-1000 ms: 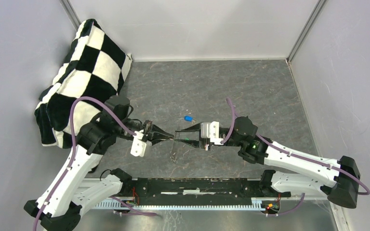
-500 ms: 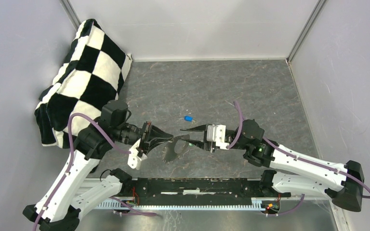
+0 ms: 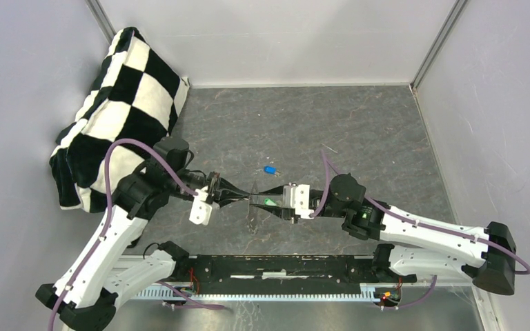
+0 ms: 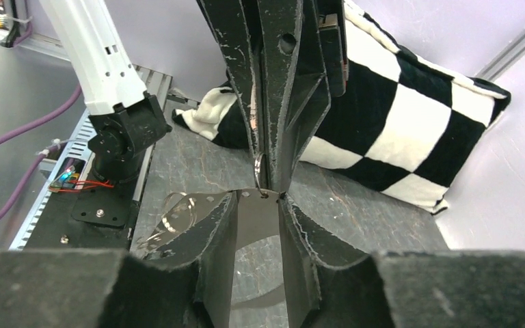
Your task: Put the keys on the keyring
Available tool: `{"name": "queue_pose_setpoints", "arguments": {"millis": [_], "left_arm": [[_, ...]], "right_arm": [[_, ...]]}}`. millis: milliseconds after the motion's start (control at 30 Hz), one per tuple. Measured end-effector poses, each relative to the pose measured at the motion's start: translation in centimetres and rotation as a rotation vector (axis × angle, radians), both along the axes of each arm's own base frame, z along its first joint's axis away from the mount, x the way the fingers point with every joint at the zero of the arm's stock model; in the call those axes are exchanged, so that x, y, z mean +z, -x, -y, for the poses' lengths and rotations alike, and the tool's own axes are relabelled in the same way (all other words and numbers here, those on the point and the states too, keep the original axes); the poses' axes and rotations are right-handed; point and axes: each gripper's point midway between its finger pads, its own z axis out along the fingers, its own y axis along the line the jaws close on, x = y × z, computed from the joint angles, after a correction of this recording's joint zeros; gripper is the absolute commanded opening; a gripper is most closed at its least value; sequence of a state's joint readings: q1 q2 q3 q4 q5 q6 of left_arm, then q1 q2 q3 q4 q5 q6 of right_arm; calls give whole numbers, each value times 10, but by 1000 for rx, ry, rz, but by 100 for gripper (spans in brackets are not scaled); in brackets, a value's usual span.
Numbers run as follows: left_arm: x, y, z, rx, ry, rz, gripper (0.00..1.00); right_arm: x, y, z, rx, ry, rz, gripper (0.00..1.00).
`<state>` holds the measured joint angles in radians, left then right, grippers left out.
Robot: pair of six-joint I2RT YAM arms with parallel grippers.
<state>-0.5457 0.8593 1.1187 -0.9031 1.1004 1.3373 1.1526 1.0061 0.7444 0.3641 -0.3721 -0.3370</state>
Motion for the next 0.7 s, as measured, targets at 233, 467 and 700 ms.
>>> {"name": "queue_pose_setpoints", "arguments": {"millis": [233,467,700], "left_arm": [[-4,-3,-1,63,-37,-135,2],[-13,-7,-2,131,-81,-265,2],[-19,-13,-4,198,-111,-335,2]], "right_arm": [[3,-10,-1,-55,17,-15,35],[8,-14,-7,-65,64,-52,33],[14,-17,-17,-65,160,-99,22]]}}
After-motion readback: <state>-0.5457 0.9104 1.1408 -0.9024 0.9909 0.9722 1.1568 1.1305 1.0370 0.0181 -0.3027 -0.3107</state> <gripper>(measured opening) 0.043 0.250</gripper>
